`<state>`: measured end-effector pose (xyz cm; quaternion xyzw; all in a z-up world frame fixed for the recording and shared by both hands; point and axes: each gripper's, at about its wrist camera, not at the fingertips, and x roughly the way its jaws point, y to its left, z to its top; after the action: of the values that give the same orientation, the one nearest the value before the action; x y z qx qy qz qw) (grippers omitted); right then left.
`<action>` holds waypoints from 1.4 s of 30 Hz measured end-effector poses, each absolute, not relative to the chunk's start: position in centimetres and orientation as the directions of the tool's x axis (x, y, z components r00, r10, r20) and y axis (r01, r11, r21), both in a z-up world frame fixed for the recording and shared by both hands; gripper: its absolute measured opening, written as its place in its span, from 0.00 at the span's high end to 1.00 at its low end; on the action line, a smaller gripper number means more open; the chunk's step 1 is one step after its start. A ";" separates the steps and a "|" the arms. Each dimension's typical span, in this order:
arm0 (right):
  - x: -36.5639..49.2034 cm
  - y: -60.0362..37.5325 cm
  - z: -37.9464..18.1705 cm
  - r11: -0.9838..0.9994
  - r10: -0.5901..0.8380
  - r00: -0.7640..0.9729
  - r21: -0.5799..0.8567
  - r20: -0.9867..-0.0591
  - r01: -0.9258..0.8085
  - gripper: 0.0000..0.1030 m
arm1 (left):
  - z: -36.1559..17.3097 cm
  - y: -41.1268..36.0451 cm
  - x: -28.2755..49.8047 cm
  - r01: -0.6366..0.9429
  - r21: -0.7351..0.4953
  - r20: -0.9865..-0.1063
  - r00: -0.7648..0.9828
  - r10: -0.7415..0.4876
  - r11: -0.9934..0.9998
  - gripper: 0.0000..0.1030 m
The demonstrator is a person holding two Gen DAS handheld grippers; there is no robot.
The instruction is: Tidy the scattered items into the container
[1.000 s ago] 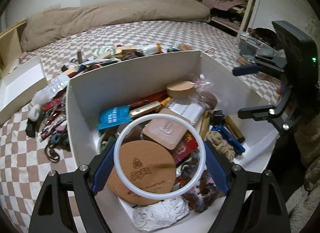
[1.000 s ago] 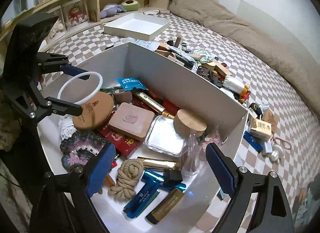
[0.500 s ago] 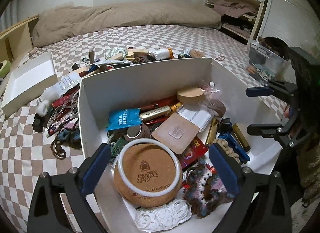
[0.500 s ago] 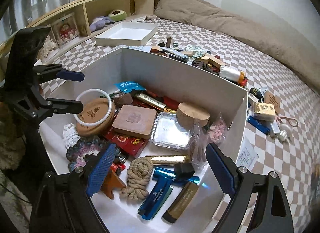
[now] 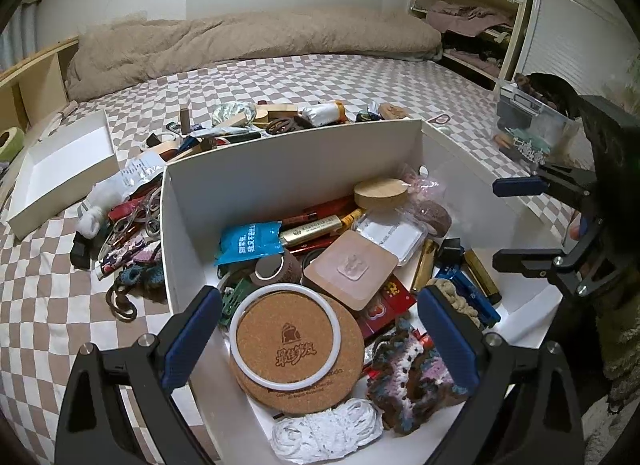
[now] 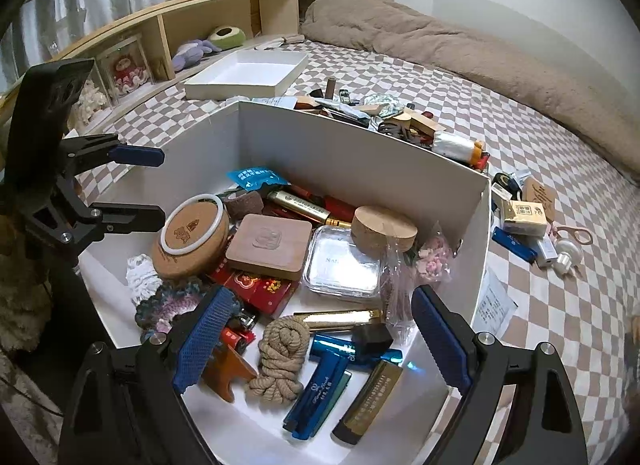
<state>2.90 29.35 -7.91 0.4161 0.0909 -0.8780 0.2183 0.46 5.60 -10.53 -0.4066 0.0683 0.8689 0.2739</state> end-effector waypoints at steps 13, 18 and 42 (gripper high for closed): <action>3.2 29.4 -5.6 -0.923 -0.292 -0.653 0.029 -0.699 0.383 0.11 | -8.4 4.8 0.9 -0.481 -0.131 -0.673 -0.599 0.434 -0.867 0.03; 3.5 29.9 -4.6 -0.934 -0.300 -0.688 0.056 -0.661 0.354 0.11 | -7.3 4.1 1.5 -0.457 -0.120 -0.646 -0.639 0.419 -0.881 0.01; 8.1 30.4 -0.3 -0.968 -0.227 -0.817 0.033 -0.530 0.248 0.10 | -2.9 3.0 5.9 -0.432 -0.110 -0.550 -0.724 0.417 -0.895 0.00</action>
<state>8.12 30.38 -0.27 0.2758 0.0190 -0.9529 0.1248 5.94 3.04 -2.93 -0.2929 0.0130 0.9283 0.2285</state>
